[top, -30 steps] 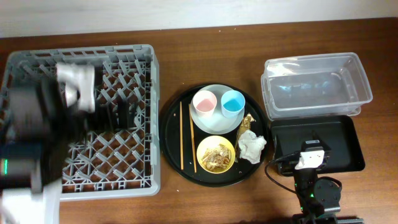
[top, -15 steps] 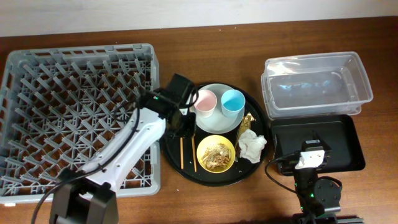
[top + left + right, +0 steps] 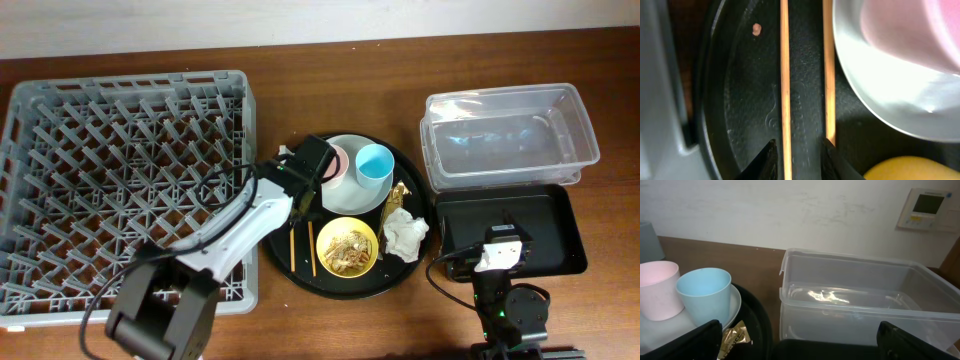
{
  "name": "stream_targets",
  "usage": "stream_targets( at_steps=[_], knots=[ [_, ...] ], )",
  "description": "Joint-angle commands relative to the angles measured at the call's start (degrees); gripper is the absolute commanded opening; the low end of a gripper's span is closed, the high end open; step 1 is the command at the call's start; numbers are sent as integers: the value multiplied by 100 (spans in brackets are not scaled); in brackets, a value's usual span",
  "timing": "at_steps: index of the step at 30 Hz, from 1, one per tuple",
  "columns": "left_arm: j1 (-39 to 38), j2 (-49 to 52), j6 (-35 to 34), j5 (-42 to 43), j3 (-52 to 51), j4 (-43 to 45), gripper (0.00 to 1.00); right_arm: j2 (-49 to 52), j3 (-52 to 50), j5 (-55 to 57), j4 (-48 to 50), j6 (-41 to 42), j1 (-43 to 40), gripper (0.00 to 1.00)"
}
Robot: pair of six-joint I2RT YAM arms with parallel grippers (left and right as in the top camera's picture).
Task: Sort waste into correct bins and load items into the dishwasher rack
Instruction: 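Move the left gripper to the wooden chopsticks and grasp one, then carry the chopstick with the left gripper into the dish rack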
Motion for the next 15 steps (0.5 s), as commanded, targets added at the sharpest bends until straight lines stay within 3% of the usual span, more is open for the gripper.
stream_targets(
  at_steps=[1, 5, 13, 15],
  knots=[
    [-28, 385, -59, -153, -68, 46, 25, -37, -42, -2, -22, 52, -33, 99],
    [-28, 750, -59, -177, -68, 146, 18, -37, -42, 0, -22, 55, -33, 99],
    [-28, 975, -55, -236, -68, 144, 18, -37, -42, 0, -22, 55, -33, 99],
    [-28, 964, -57, -236, -61, 146, 1, -37, -42, 0, -24, 52, -33, 99]
  ],
)
